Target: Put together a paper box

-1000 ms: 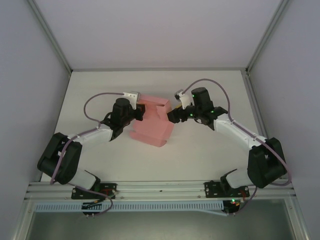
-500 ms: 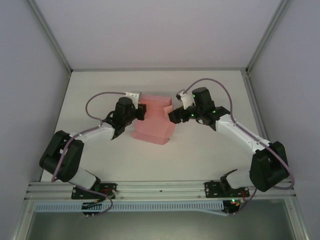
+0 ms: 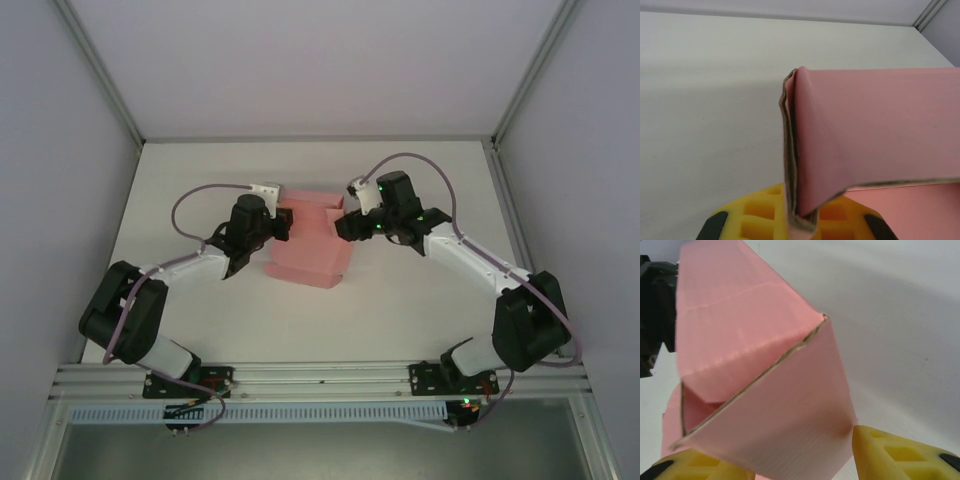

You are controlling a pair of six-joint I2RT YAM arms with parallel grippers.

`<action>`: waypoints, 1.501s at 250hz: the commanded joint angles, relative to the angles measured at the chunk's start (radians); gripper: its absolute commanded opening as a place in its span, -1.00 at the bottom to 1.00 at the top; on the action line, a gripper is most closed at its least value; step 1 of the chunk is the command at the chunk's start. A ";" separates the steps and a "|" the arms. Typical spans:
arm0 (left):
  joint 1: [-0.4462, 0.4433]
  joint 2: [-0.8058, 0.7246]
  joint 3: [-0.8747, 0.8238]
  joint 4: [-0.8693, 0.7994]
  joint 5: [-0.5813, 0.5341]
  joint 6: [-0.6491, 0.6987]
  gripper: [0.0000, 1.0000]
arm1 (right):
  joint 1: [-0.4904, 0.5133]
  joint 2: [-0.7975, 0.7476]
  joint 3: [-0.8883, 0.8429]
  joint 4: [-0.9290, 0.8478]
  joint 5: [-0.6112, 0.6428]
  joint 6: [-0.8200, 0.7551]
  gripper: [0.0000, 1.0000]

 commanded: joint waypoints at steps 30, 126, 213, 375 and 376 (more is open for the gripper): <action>-0.024 0.016 0.034 0.017 0.026 -0.034 -1.00 | 0.109 0.052 0.005 0.150 0.391 0.058 -0.23; -0.050 0.030 0.058 -0.044 -0.103 -0.141 -1.00 | 0.163 0.175 0.027 0.161 1.180 0.287 -0.95; 0.020 0.058 0.154 -0.488 -0.458 -0.359 -1.00 | 0.102 0.290 0.113 -0.027 1.571 0.247 -1.00; 0.019 0.054 0.159 -0.569 -0.428 -0.339 -1.00 | 0.076 0.273 0.041 0.108 1.497 0.278 -0.82; 0.016 0.052 0.158 -0.560 -0.421 -0.334 -1.00 | 0.077 0.270 0.038 0.116 1.488 0.279 -0.81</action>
